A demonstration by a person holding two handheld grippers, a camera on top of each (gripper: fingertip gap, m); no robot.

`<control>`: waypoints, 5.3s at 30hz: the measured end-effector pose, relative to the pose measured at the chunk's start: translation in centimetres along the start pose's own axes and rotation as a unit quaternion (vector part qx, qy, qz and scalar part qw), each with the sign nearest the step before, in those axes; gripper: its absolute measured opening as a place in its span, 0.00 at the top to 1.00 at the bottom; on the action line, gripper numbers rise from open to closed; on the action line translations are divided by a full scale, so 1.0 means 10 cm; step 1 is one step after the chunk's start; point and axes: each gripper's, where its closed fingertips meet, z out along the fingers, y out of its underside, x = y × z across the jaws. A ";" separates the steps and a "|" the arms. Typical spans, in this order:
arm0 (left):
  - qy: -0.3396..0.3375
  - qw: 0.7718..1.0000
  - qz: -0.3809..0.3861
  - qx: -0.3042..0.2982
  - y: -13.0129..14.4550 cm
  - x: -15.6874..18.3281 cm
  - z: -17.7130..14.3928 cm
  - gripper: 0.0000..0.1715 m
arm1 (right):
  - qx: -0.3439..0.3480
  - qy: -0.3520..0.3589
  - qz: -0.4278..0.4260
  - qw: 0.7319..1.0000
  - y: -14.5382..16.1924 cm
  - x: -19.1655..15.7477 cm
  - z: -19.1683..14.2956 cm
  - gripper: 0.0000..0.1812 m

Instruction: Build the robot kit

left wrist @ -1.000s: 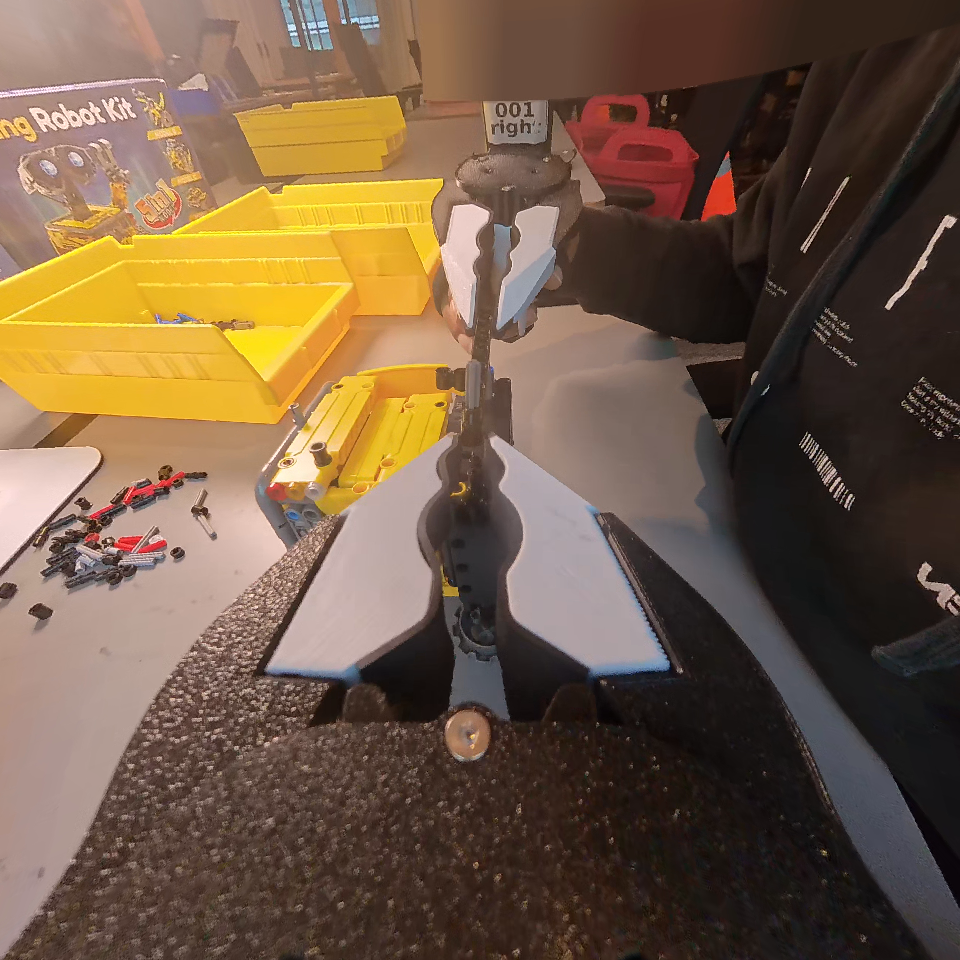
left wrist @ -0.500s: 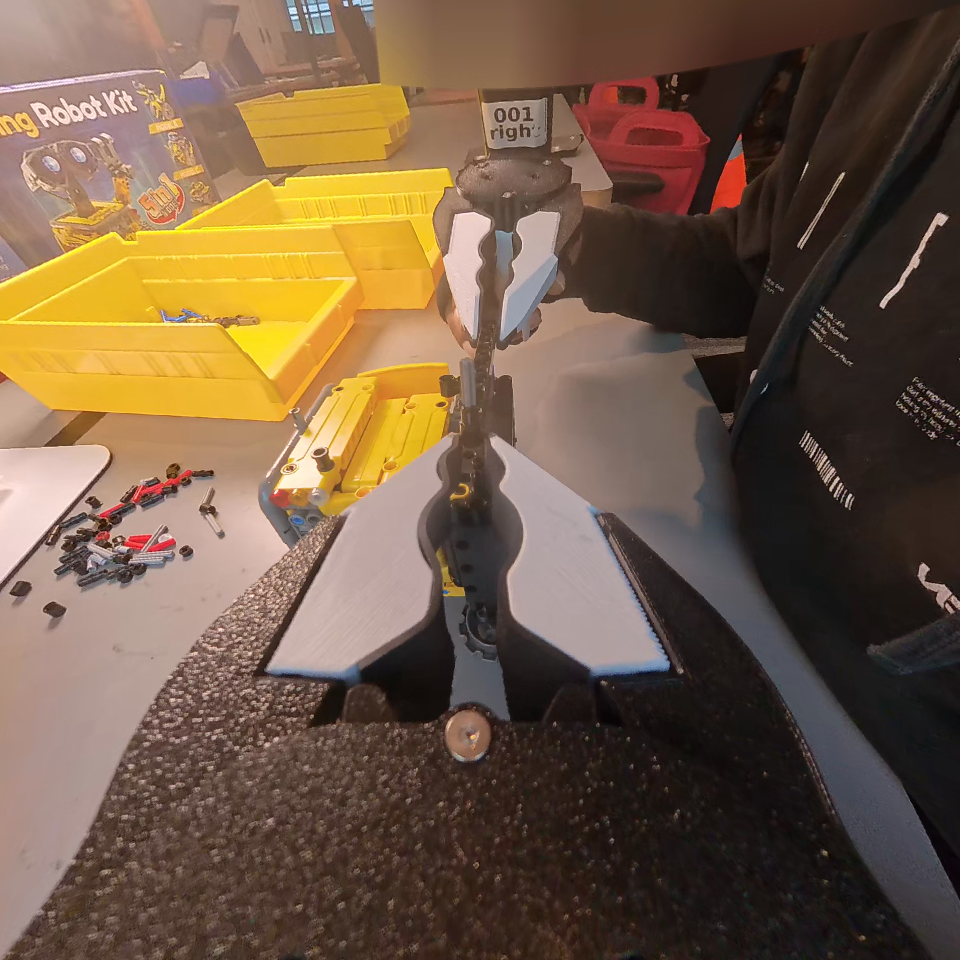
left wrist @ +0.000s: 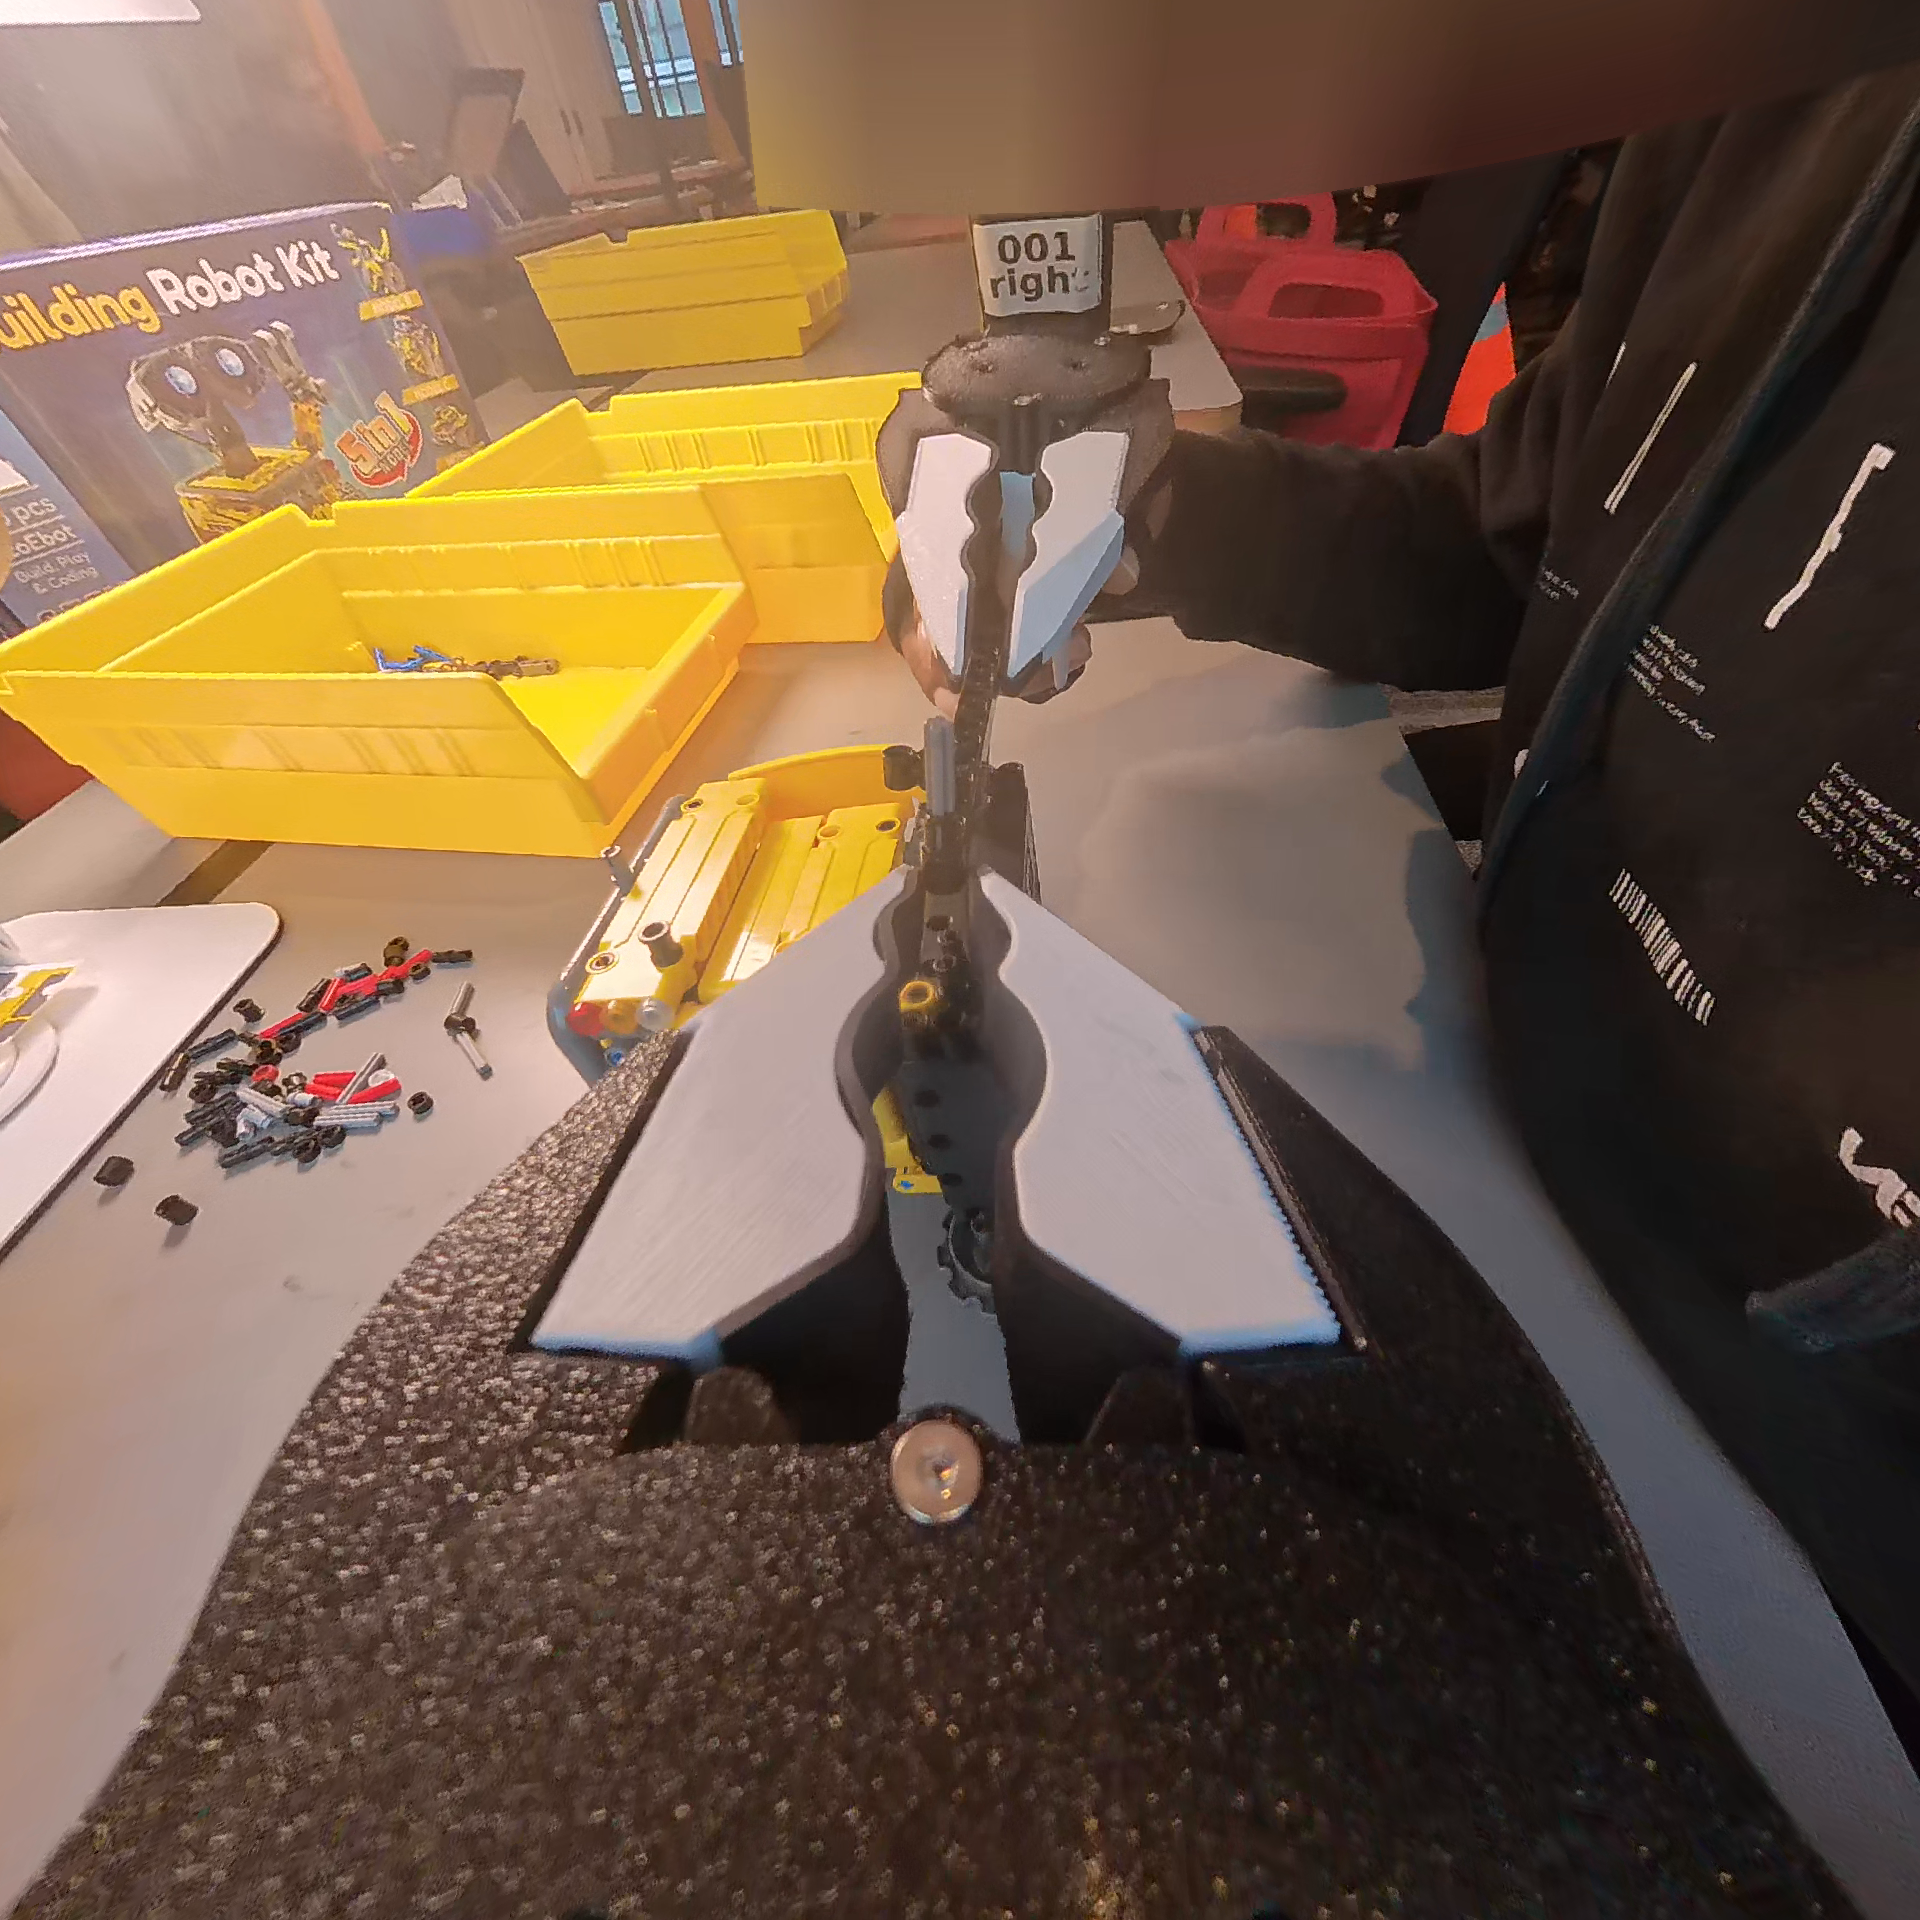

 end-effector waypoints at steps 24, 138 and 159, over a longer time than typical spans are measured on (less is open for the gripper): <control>0.002 1.000 -0.013 -0.001 0.06 0.01 -0.01 0.97 | 0.015 -0.024 0.030 0.999 0.01 -0.01 0.04 0.96; -0.133 0.986 -0.061 -0.084 0.55 0.12 0.10 0.84 | -0.416 -0.076 -0.096 0.901 0.17 -0.13 0.48 0.96; -0.109 0.994 -0.031 -0.001 0.21 0.12 0.02 0.95 | -0.415 -0.069 -0.076 0.904 0.18 -0.13 0.49 0.96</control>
